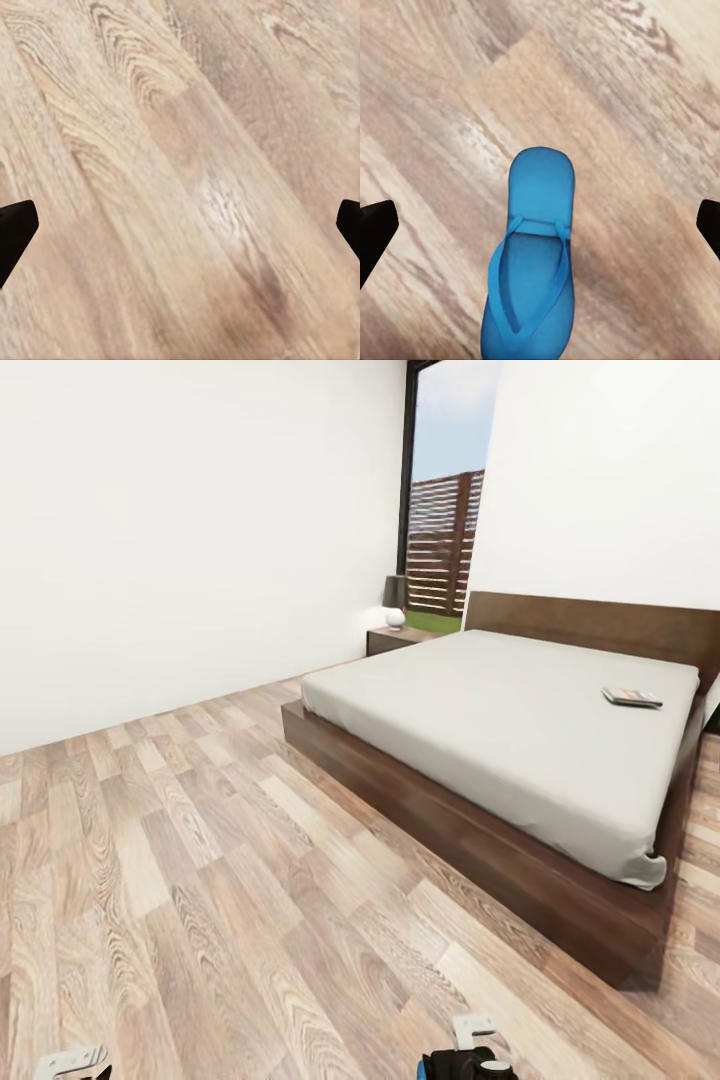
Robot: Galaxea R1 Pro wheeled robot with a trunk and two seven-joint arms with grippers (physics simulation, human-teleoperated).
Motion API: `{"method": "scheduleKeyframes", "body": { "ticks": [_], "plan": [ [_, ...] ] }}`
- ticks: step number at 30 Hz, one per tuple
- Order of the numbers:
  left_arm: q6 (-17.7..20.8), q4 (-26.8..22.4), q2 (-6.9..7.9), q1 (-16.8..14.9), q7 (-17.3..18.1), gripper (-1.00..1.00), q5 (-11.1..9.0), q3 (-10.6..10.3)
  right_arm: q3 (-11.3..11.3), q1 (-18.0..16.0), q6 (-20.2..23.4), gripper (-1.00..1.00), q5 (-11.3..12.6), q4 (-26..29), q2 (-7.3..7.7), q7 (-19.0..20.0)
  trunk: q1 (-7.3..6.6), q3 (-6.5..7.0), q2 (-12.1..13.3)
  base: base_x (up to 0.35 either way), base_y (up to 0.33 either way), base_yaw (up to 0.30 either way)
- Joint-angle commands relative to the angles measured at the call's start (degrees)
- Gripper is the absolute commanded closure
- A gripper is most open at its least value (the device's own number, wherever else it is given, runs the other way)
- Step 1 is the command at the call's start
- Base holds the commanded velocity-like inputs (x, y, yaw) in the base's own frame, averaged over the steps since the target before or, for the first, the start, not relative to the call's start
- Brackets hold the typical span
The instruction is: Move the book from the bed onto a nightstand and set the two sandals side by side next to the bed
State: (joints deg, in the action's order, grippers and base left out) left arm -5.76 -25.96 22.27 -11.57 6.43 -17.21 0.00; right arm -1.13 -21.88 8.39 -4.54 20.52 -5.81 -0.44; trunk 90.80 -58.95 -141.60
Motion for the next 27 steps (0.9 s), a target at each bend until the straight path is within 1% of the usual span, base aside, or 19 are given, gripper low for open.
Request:
{"method": "scheduleKeyframes", "body": {
  "ticks": [1,4,8,13,27],
  "plan": [
    [-0.1,0.1,0.01,0.0,0.3,-1.0,-0.5,0.0,-0.1,0.0,0.7,-1.0,-0.5,0.1,-0.04,-0.1,0.21,-0.24,-0.4,0.0,0.0,0.0],
    [-0.1,0.0,-0.01,0.0,0.3,-1.0,-0.5,0.0,-0.1,0.0,1.4,-1.0,-0.5,0.1,-0.05,-0.1,0.87,-0.77,-1.6,0.0,0.0,0.0],
    [-0.1,0.0,-0.02,0.0,0.3,-1.0,-0.5,0.0,-0.1,0.0,2.5,-1.0,-0.5,0.1,-0.08,-0.2,0.97,-1.66,-1.7,0.0,0.0,0.0],
    [-0.1,0.0,-0.03,0.0,0.3,-1.0,-0.5,0.0,0.0,-0.1,3.3,-1.0,-0.5,0.1,-0.67,-0.3,1.1,-2.77,-1.8,0.0,0.0,0.0],
    [-0.1,0.0,-0.05,-0.1,0.3,-1.0,-0.5,0.0,0.0,-0.2,3.8,-1.0,-0.5,0.1,-1.48,-0.6,1.46,-5.87,-1.9,0.0,0.0,0.0]
  ]
}}
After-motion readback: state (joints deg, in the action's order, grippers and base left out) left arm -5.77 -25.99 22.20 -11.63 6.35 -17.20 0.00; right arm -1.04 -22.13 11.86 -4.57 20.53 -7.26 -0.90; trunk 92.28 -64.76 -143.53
